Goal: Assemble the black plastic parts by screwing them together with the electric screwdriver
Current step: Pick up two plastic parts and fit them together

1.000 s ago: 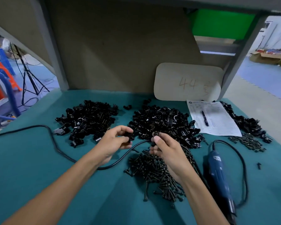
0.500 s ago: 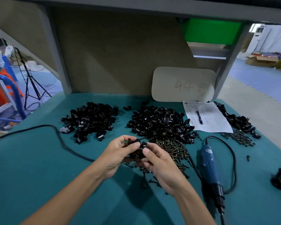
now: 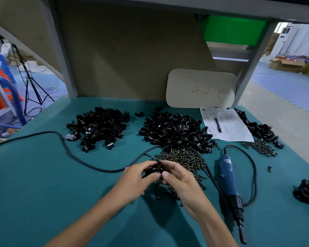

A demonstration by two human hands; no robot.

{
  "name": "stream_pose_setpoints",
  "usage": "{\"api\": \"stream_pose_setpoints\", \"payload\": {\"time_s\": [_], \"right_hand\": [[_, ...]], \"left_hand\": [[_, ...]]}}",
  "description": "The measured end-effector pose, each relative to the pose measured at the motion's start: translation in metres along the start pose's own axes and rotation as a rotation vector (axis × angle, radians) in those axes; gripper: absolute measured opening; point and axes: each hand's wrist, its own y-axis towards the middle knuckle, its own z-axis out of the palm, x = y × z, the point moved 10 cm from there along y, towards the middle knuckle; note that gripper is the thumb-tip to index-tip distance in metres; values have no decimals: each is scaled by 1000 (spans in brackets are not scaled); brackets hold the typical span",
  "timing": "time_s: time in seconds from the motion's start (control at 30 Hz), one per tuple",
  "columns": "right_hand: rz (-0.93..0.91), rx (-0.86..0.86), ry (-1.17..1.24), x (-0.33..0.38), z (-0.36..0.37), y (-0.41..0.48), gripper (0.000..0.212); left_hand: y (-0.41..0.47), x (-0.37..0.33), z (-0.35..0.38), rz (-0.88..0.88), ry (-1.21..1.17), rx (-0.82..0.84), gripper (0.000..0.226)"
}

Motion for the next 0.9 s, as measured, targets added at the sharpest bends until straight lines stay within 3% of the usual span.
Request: {"api": "stream_pose_setpoints", "payload": {"time_s": [0.1,0.2,0.37,0.57,0.73,0.9], "right_hand": [[44,-34,175,-4,-2,0,32],[68,-39,311,-6,1,0,29],[21,-53,309,-1,1,-2,23],[-2,-17,334,7,0,-3,30],[-14,-9,338,8,3,-3,24],[-27,-13,321,8,4,-4,20]], "left_hand": [[-1,-3,1,75,85,-7,51],[-2,-7,4,106,12,10,55],[-7,-12,13,119,-108,59,55],[-8,-21,8,136,-107,67,56],[-10,-22,7,130,-76,70,43],[-10,-22,8,131,-77,67,45]]}}
